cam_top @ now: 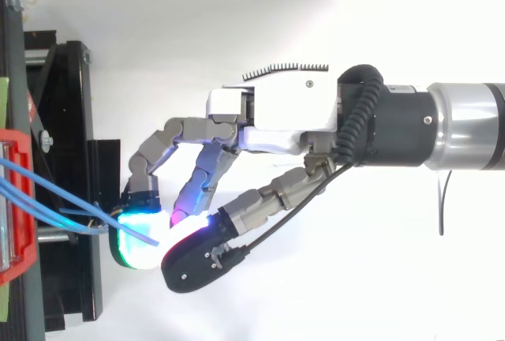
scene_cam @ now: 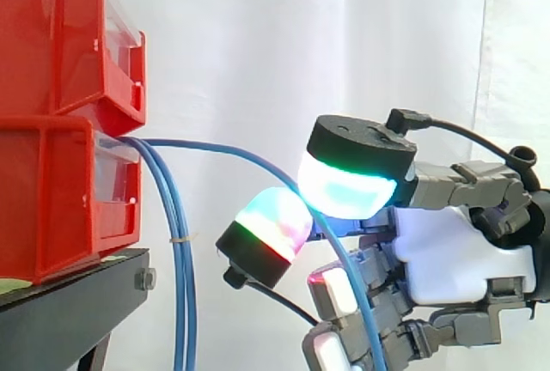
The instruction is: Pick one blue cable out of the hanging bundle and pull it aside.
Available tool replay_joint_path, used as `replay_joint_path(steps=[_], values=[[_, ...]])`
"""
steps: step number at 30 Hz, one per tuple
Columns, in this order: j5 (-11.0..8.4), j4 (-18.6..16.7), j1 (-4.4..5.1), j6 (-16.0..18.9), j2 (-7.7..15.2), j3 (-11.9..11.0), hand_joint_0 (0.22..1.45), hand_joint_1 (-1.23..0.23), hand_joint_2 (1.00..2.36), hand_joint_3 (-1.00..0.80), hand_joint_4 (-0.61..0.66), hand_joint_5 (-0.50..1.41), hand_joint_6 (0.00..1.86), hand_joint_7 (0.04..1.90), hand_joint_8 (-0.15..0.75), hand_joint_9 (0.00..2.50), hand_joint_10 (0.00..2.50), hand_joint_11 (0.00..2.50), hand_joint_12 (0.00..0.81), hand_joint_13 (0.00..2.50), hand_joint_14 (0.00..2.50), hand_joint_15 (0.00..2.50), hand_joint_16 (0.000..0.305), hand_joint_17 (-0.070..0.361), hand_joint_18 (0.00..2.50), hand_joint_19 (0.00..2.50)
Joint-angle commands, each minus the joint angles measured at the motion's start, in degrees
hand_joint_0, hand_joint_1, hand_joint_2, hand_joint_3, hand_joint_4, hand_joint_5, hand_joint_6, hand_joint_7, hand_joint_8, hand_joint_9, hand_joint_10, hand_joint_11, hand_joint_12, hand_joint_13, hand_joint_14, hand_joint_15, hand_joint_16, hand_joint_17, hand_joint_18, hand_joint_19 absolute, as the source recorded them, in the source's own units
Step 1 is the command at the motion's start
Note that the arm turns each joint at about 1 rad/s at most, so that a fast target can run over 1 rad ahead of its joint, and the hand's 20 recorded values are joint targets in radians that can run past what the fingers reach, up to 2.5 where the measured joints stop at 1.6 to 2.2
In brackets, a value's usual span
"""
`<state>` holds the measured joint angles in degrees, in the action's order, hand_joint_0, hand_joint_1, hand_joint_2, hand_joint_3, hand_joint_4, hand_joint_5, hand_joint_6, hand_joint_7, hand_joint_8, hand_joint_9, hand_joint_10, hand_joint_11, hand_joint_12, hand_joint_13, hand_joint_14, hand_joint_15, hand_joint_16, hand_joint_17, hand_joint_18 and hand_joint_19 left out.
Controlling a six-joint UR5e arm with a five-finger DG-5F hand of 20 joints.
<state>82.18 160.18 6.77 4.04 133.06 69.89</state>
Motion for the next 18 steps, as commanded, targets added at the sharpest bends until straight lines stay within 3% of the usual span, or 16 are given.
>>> replay_joint_path(steps=[1, 18], values=[[0.0, 0.0, 0.0, 0.0, 0.0, 0.0, 0.57, -0.81, 1.0, 0.0, -0.07, -0.08, 0.91, 0.93, 0.275, 1.17, 0.02, 0.55, 0.398, 0.95, 0.02, 0.57, 0.057, 0.127, 0.86, 0.53], [0.0, 0.0, 0.0, 0.0, 0.0, 0.0, 0.57, -0.81, 1.0, -0.01, -0.07, -0.08, 0.91, 0.93, 0.28, 1.18, 0.01, 0.56, 0.398, 0.95, 0.02, 0.57, 0.056, 0.126, 0.85, 0.52]])
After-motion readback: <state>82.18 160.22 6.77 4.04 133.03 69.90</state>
